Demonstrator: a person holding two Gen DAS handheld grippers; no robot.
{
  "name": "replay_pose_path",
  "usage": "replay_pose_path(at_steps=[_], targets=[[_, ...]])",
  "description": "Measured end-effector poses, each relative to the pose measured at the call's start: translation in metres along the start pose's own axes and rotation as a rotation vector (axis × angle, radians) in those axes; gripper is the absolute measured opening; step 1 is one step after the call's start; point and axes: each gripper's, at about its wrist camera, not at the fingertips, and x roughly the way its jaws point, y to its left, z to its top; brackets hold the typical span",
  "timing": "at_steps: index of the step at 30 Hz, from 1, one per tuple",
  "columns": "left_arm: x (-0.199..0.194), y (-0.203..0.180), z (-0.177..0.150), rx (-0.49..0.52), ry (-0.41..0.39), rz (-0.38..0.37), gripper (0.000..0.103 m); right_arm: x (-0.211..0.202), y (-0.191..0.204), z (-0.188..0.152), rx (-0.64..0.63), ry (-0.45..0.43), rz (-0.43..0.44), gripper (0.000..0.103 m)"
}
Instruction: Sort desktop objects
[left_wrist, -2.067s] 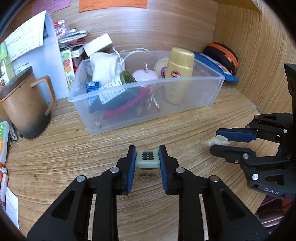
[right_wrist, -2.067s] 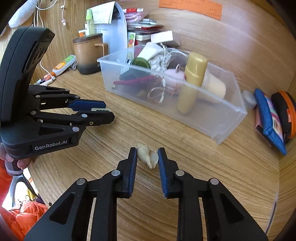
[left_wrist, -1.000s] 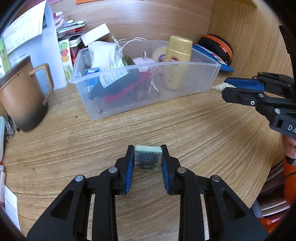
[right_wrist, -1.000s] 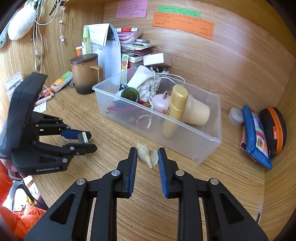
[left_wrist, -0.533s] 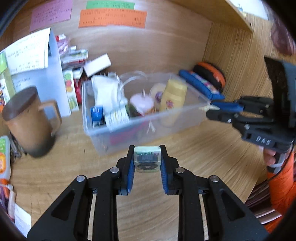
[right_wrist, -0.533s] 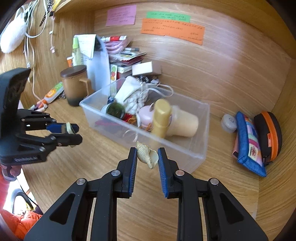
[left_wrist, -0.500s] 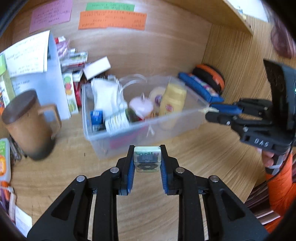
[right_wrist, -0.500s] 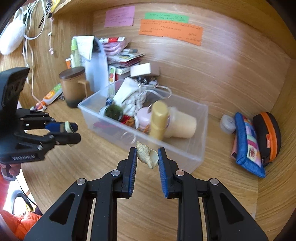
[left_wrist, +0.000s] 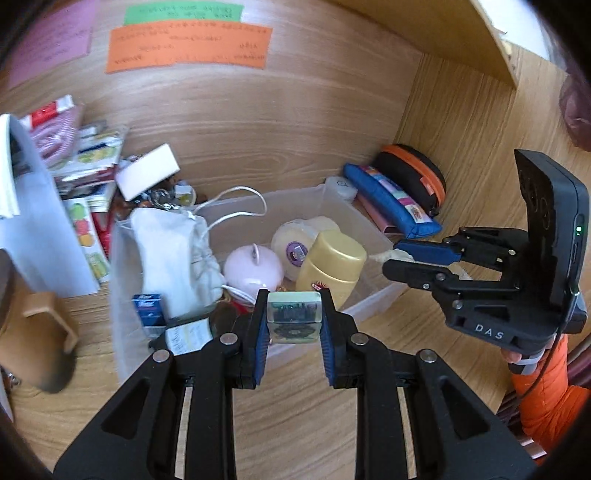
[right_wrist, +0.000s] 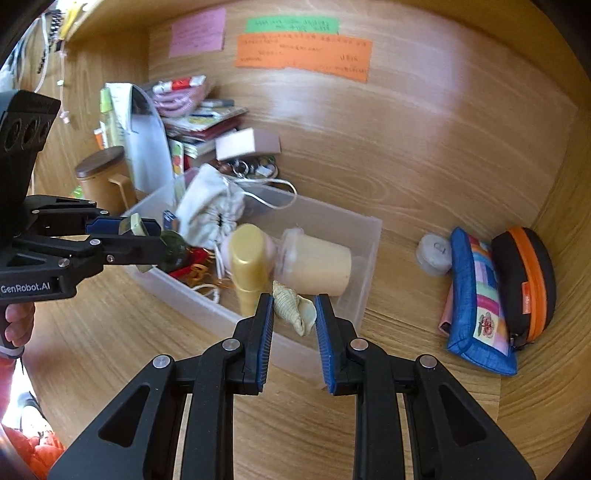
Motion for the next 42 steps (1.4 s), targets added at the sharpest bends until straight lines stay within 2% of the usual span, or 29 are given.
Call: replay_pose_path(at_steps=[9,19,24,26,29,34,42], targets=[[0.031,0.001,0.003,0.025,0.051,-0.009,0.024,0.021,-0.003,0.000,-0.007,0.036,0.005,0.021],[0.039,0.003,0.000,0.025,0.069,-0.006,0.024,0.029,-0.003,0.002,-0.016,0.047,-0.008,0.021],[0.034,0.000,0.001,0.033,0.054,0.003,0.024,0.019,-0.003,0.001,-0.013,0.020,-0.025,0.034],[0.029,-0.001,0.000,0.038,0.044,0.010,0.024,0.011,-0.003,0.001,-0.012,0.005,-0.034,0.035],[0.020,-0.003,-0.001,0.043,0.026,0.022,0.033,0.001,-0.002,0.000,-0.010,-0.015,-0.050,0.038],[0.004,-0.010,-0.004,0.062,-0.013,0.051,0.049,-0.017,0.000,-0.003,-0.006,-0.051,-0.075,0.050],[-0.029,-0.020,-0.015,0.079,-0.086,0.114,0.073,-0.041,0.011,-0.009,0.007,-0.095,-0.078,0.057]])
